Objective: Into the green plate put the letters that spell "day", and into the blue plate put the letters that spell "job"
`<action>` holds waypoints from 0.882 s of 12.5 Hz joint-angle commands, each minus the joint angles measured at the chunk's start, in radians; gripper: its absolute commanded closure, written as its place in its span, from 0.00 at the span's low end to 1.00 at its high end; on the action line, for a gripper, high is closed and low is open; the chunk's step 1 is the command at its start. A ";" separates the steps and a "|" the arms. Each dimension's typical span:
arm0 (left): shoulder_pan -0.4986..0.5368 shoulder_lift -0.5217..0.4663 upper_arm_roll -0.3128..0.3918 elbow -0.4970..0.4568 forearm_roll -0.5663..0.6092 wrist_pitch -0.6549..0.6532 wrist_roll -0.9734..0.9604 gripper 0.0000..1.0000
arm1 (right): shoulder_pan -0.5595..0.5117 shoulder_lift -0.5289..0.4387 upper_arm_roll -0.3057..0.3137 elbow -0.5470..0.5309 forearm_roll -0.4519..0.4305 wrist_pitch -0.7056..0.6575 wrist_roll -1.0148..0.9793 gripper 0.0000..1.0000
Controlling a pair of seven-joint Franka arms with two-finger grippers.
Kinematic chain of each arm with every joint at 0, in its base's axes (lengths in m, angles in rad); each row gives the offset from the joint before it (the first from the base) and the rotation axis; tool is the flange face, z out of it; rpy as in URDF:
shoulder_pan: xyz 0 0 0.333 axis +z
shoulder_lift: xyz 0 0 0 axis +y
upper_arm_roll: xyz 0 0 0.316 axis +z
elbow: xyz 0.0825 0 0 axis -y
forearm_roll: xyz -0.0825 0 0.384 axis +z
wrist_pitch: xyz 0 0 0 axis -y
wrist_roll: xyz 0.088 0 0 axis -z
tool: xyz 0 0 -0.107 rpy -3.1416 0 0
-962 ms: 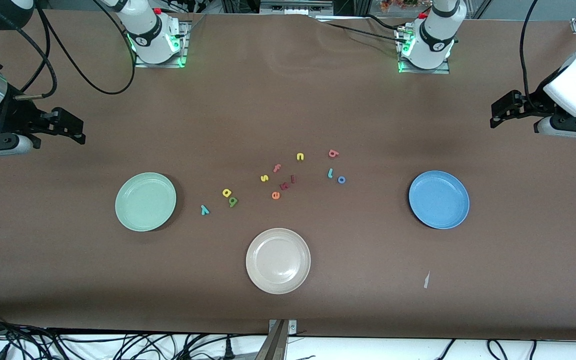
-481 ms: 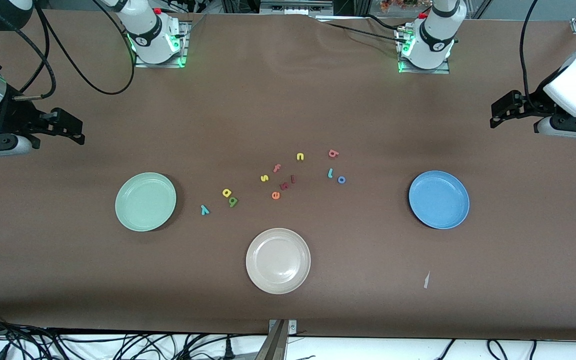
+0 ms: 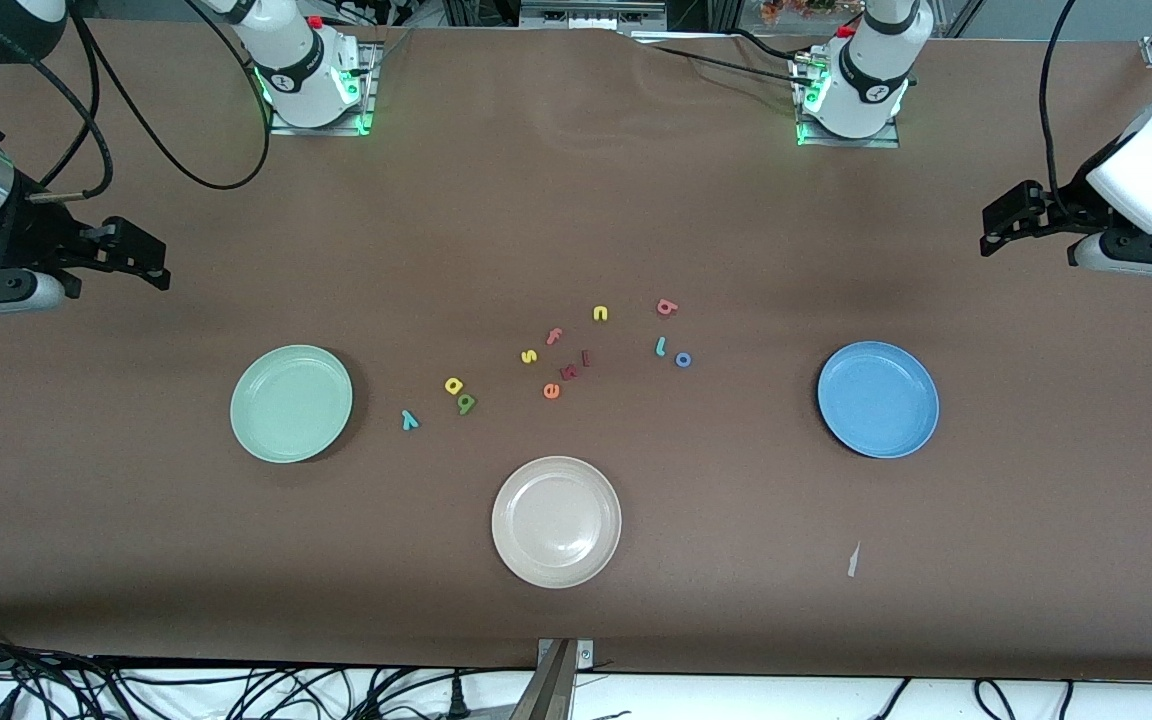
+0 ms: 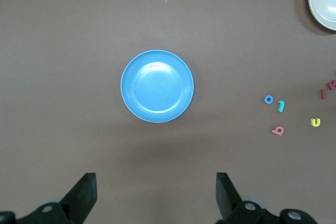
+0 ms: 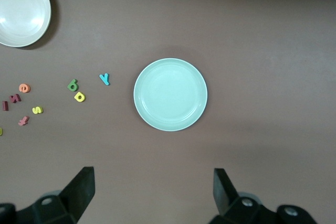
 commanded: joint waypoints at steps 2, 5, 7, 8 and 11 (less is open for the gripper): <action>0.007 0.010 -0.006 0.028 -0.008 -0.020 0.019 0.00 | -0.001 0.003 0.003 0.009 0.003 -0.003 0.002 0.00; 0.007 0.010 -0.006 0.028 -0.008 -0.020 0.019 0.00 | -0.001 0.001 0.003 0.006 0.003 -0.003 0.000 0.00; 0.008 0.010 -0.006 0.028 -0.008 -0.023 0.019 0.00 | 0.004 0.003 0.005 0.006 0.003 -0.003 0.002 0.00; 0.008 0.010 -0.006 0.028 -0.008 -0.023 0.019 0.00 | 0.005 0.001 0.006 0.006 0.003 -0.003 0.002 0.00; 0.008 0.010 -0.006 0.028 -0.008 -0.023 0.019 0.00 | 0.007 0.001 0.009 0.006 0.000 -0.004 0.005 0.00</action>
